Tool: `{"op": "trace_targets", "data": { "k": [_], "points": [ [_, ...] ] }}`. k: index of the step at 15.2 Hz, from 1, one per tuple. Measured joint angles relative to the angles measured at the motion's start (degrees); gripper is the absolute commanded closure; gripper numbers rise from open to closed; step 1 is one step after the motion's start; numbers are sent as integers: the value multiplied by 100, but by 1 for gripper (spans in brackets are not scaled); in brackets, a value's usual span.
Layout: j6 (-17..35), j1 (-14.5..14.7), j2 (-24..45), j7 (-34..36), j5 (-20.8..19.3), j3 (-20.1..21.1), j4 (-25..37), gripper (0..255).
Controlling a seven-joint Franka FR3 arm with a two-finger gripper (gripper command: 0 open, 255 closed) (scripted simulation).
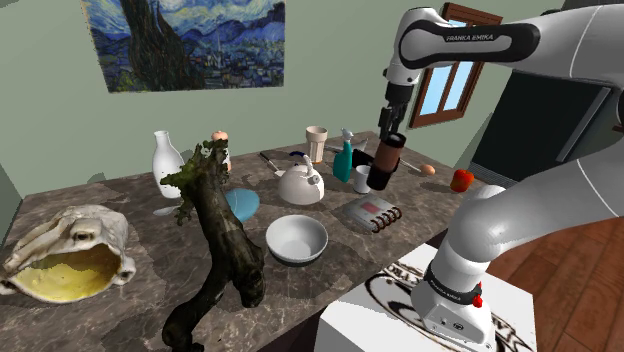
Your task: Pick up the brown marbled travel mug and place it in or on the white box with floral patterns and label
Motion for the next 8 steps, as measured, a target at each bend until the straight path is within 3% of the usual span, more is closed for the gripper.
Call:
{"op": "trace_targets", "data": {
  "k": [8],
  "points": [
    [602,-34,-36,37,-75,-77,-639,255]
  ]
}}
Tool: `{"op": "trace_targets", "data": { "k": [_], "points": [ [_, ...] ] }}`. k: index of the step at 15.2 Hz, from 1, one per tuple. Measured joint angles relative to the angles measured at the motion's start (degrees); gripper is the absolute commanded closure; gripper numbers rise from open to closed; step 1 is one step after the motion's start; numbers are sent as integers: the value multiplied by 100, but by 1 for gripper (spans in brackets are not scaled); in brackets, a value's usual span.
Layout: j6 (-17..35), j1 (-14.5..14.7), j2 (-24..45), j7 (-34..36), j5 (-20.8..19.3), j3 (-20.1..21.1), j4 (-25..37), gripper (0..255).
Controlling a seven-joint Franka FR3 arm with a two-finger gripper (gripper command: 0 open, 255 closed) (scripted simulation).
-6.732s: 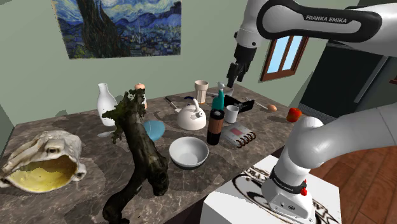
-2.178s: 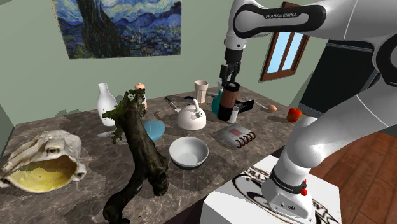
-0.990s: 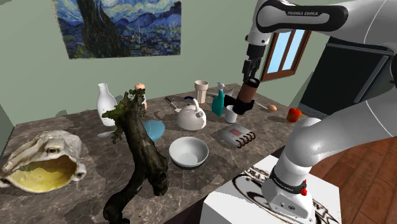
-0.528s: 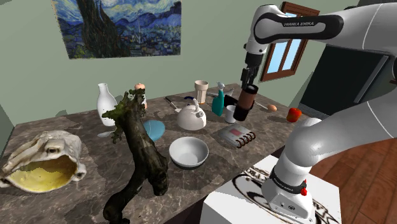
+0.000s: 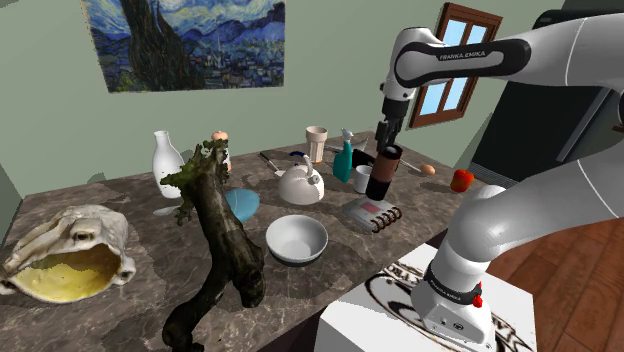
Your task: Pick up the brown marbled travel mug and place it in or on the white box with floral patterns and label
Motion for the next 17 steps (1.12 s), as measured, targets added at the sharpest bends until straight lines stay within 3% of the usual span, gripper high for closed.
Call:
{"op": "trace_targets", "data": {
  "k": [8,14,15,17],
  "points": [
    [619,-35,52,21,-85,-100,-566,255],
    [707,-34,75,27,-92,-111,-629,255],
    [708,-34,76,27,-92,-112,-628,0],
    [710,-33,77,26,-93,-112,-622,0]
  ]
}}
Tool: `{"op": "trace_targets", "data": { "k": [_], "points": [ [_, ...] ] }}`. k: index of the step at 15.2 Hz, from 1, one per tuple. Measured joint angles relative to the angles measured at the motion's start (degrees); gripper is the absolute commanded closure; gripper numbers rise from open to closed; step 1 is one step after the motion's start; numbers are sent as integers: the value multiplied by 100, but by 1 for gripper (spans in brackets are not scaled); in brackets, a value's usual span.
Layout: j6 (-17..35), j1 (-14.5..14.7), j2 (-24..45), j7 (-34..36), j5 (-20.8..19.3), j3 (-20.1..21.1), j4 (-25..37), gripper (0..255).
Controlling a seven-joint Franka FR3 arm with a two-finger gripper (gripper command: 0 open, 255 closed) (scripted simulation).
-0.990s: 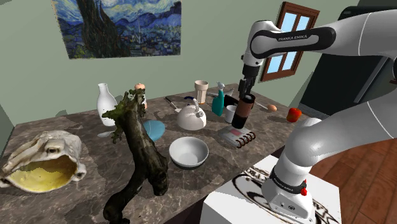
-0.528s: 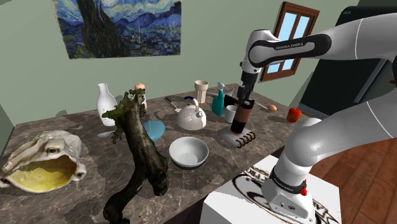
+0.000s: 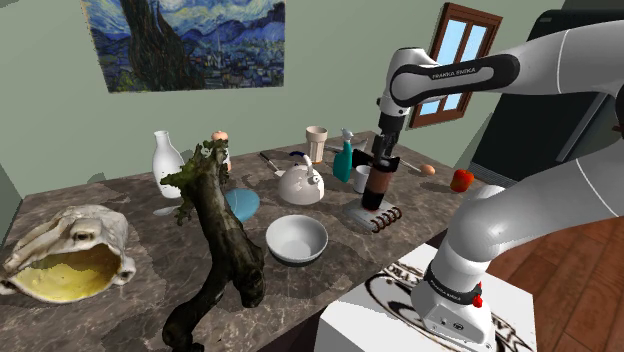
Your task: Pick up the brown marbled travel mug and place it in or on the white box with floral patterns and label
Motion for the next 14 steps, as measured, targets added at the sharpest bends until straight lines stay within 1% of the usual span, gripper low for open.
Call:
{"op": "trace_targets", "data": {
  "k": [4,5,8,9,14],
  "points": [
    [0,-1,-4,0,-1,1,1,0],
    [-75,-2,-30,-5,5,11,50,0],
    [-573,28,-76,-17,77,96,503,0],
    [-666,35,-68,-24,90,107,602,0],
    [-747,40,-79,-20,103,125,665,0]
  ]
}}
